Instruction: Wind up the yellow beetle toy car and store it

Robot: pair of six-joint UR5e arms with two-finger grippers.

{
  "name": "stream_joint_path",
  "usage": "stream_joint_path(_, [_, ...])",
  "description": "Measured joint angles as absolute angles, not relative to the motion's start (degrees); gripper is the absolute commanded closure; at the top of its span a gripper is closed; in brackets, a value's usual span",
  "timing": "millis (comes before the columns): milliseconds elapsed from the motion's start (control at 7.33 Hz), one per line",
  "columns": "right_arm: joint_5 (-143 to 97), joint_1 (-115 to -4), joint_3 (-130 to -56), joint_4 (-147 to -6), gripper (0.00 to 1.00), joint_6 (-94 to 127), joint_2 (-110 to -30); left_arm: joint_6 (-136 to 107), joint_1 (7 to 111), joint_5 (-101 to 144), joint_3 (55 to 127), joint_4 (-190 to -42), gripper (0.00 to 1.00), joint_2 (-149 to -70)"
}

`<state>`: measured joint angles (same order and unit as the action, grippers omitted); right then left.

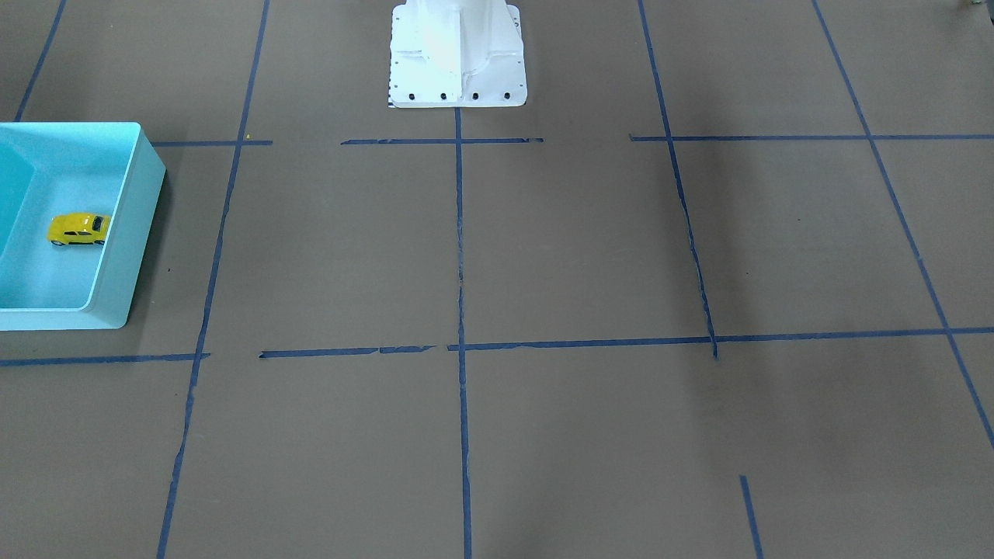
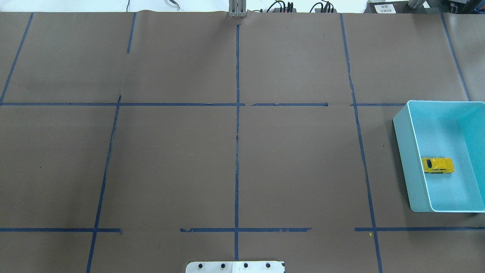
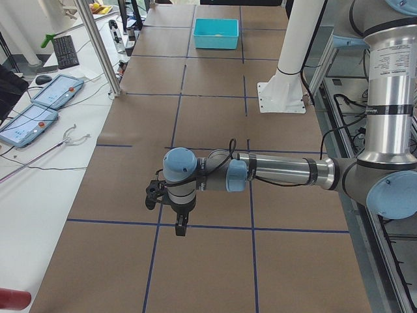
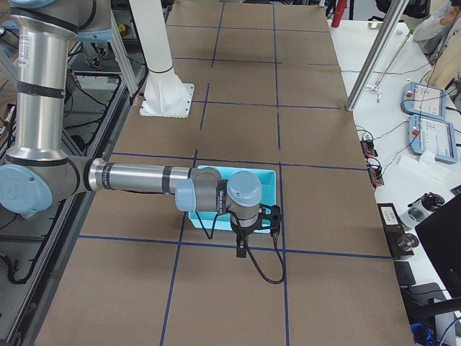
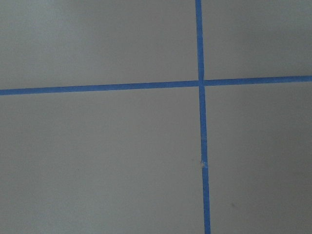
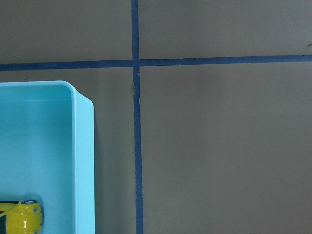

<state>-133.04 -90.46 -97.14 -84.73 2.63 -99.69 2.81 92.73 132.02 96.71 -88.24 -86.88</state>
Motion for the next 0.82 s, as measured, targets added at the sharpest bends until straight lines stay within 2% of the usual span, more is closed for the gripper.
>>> stream_joint_path(818, [-133.52, -91.63, -96.87, -88.11, 0.0, 2.37, -99.77, 2.73, 92.72, 132.22, 95.61, -88.12, 0.01, -88.1])
